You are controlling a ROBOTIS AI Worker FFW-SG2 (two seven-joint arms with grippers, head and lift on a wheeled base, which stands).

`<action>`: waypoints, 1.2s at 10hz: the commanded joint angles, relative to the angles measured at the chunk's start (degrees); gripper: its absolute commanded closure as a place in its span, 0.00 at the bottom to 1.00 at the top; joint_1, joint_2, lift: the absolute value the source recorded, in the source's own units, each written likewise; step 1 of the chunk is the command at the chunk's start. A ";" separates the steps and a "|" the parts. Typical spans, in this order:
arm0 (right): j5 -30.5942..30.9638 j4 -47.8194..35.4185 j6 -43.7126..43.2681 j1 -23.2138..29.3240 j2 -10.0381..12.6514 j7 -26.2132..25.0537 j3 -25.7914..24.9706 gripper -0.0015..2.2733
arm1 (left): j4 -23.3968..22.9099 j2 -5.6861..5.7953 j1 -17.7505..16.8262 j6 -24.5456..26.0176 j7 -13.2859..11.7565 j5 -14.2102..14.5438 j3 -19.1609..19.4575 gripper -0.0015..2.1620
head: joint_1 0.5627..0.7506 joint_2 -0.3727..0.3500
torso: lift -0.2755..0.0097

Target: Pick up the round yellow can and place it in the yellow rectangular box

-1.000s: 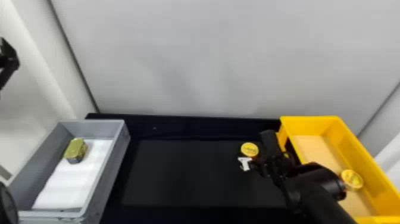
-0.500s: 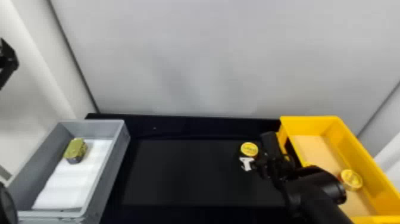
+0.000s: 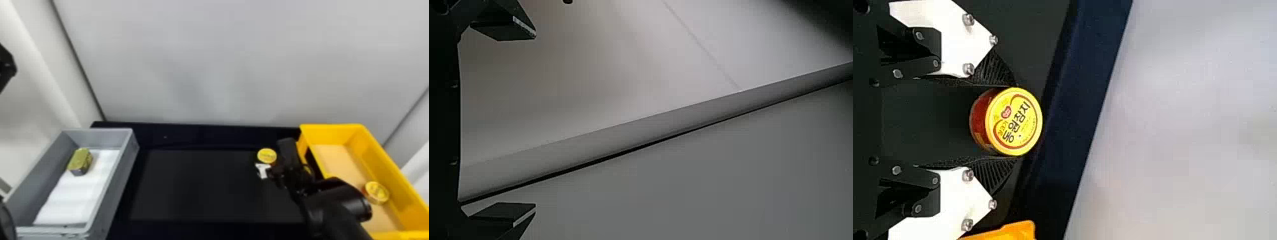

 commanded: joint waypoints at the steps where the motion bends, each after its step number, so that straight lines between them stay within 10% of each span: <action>1: 0.88 -11.30 4.32 3.56 -0.27 -0.51 0.97 0.27 | 0.00 -0.15 0.17 0.15 0.02 0.13 0.37 0.03 | 0.69 0.53 | 0.77; 12: 11.17 -47.95 21.64 10.42 -2.64 -3.67 -3.70 0.27 | 0.00 -0.15 0.44 1.12 0.11 0.13 1.61 0.03 | 0.69 0.53 | 0.77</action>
